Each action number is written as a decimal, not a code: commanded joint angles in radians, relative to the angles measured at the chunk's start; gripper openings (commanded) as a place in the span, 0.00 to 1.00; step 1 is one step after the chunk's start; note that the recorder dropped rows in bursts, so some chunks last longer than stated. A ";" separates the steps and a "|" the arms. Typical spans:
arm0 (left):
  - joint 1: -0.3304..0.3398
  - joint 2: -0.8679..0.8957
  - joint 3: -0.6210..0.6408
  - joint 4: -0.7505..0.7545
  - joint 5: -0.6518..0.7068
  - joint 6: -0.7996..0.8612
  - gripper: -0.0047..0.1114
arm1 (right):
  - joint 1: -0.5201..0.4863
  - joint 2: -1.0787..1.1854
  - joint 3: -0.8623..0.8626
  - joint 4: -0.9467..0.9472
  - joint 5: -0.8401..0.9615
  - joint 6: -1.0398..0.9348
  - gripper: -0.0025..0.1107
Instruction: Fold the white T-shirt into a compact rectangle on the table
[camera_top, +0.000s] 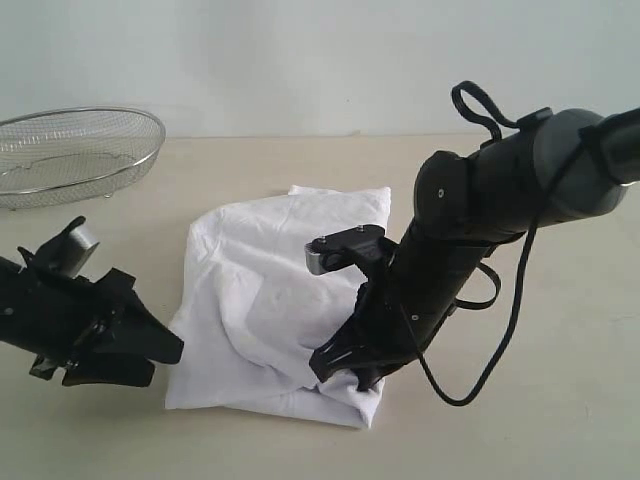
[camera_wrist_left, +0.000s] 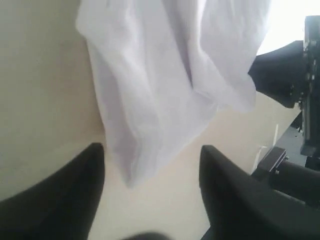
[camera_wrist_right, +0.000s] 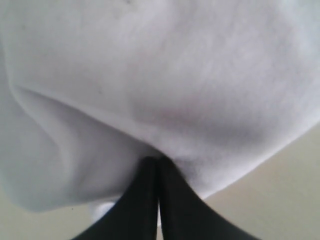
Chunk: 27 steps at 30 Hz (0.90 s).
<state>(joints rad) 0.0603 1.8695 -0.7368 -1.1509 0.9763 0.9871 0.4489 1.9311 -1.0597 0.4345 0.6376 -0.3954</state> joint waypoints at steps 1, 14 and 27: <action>-0.042 0.050 0.006 -0.048 -0.001 0.018 0.51 | 0.000 0.002 0.002 -0.022 0.002 -0.002 0.02; -0.105 0.074 -0.006 -0.148 0.014 0.105 0.39 | 0.000 0.002 0.002 -0.022 0.023 -0.002 0.02; -0.077 0.044 -0.006 -0.098 0.008 0.158 0.08 | 0.000 0.002 0.002 -0.029 0.031 0.005 0.02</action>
<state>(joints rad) -0.0440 1.9358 -0.7368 -1.2837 0.9770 1.1367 0.4489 1.9311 -1.0597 0.4284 0.6538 -0.3914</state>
